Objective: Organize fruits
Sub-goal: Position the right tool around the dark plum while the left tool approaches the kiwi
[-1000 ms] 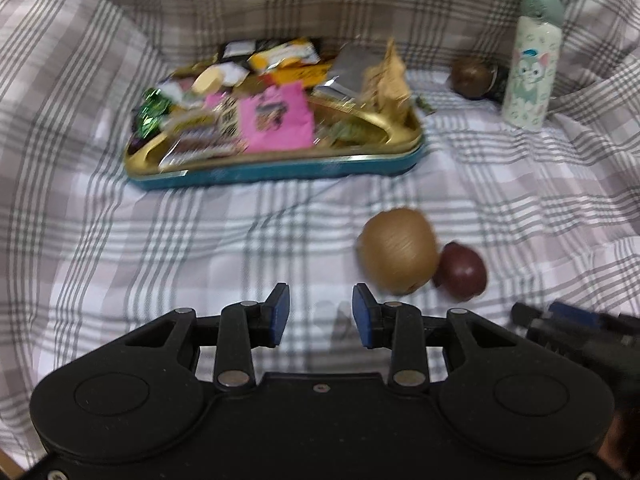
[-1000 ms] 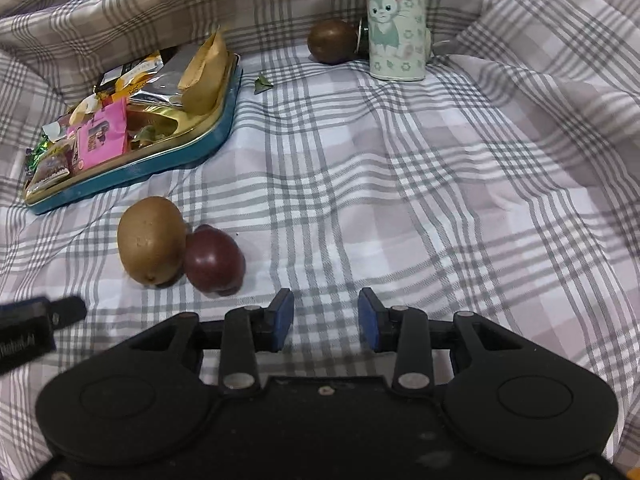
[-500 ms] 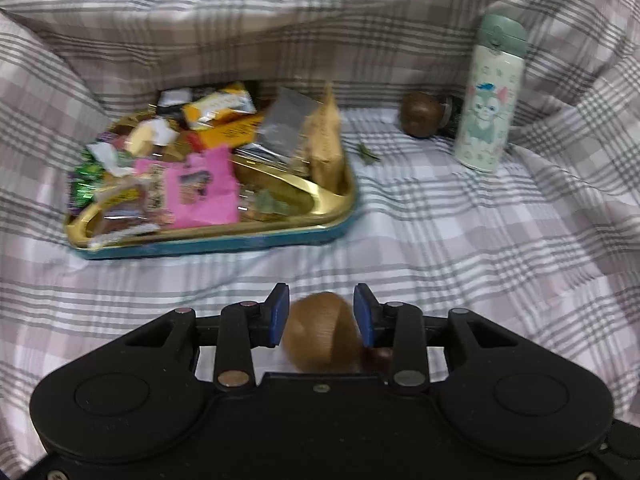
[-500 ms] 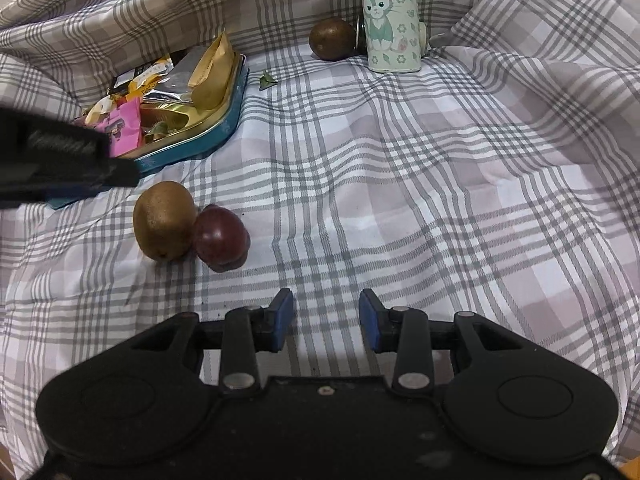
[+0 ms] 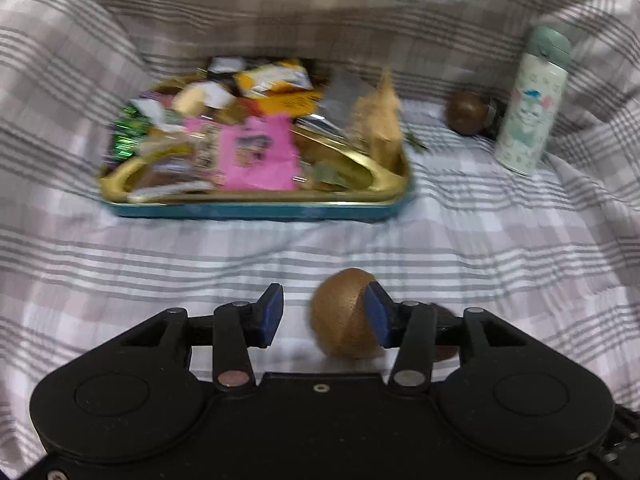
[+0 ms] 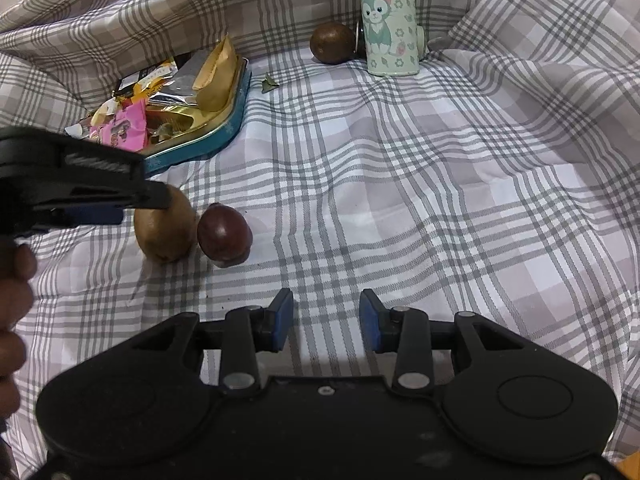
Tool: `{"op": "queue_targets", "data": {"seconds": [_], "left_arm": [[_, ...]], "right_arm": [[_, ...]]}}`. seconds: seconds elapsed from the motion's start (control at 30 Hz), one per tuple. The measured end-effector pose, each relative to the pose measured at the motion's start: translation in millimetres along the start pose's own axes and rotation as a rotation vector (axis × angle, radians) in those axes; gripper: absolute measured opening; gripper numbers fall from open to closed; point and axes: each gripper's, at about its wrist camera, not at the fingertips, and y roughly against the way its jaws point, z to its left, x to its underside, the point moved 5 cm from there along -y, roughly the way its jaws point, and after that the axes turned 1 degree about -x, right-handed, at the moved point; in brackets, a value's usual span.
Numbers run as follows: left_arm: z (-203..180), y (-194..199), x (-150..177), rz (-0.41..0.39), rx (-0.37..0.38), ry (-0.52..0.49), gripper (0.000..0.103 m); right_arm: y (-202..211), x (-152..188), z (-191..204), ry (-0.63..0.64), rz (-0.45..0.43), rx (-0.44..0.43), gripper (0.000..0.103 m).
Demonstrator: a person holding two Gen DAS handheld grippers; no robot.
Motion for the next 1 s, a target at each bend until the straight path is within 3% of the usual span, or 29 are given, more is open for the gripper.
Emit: {"op": "queue_targets", "data": {"seconds": [0.1,0.17,0.27,0.4,1.0], "left_arm": [[17,2,5,-0.017,-0.069,0.006,0.054],[31,-3,13,0.026,-0.094,0.023,0.051],[53,-15,25,0.104,-0.096,0.085,0.051],[68,-22,36,0.136,-0.091,0.128,0.051],[68,-20,45,0.028,-0.124,0.035,0.052]], "right_arm": [[0,-1,4,0.008,0.001,-0.002,0.039],[0,-1,7,0.018,0.0,-0.003,0.039],[0,-1,11,0.032,0.0,-0.003,0.039],[0,-4,19,0.059,-0.012,-0.006,0.039],[-22,-30,55,0.122,-0.026,-0.06,0.039]]}}
